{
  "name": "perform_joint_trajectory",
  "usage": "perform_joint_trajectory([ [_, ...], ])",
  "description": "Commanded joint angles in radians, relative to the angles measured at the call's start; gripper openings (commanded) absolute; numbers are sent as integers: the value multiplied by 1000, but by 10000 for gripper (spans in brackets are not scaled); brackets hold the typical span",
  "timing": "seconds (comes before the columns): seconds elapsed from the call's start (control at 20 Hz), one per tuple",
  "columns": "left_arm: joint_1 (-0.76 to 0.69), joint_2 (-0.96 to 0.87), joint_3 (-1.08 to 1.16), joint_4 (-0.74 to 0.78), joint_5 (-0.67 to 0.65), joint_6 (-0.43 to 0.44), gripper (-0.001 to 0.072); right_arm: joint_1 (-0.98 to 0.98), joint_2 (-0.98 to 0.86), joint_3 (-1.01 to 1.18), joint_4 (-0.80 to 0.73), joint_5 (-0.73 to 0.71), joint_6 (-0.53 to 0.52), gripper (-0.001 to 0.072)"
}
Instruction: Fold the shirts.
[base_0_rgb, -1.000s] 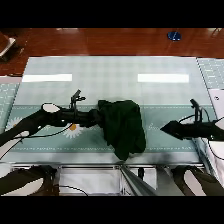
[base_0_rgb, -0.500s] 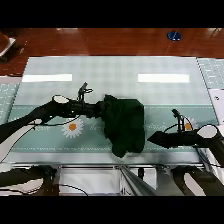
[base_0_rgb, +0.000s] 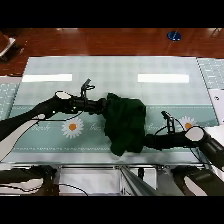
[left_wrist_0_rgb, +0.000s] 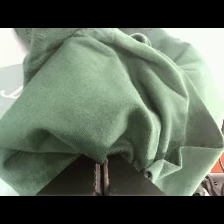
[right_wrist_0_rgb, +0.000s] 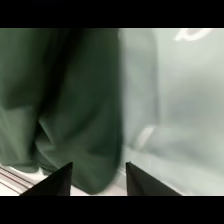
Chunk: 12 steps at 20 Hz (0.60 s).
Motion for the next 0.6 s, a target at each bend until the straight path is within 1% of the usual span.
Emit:
perform_joint_trajectory([
  [0.0,2,6,3,1,-2,24,18,97,-116,30,130,-120,-35,297],
  [0.1,18,32,3,1,-1,24,18,129,-186,98,147,-132,-95,33],
  [0.15,42,58,3,1,-5,25,18,121,-194,151,131,-110,-138,25],
  [0.25,129,140,11,2,-36,28,18,51,-174,307,2,-18,-134,24],
  [0.3,184,198,24,1,-51,28,18,-2,-159,412,-77,35,-113,24],
  [0.4,287,322,75,1,-53,27,18,-118,-140,690,-196,132,-75,24],
  [0.55,406,492,209,1,-55,19,17,-219,-140,1131,-248,256,-76,24],
])
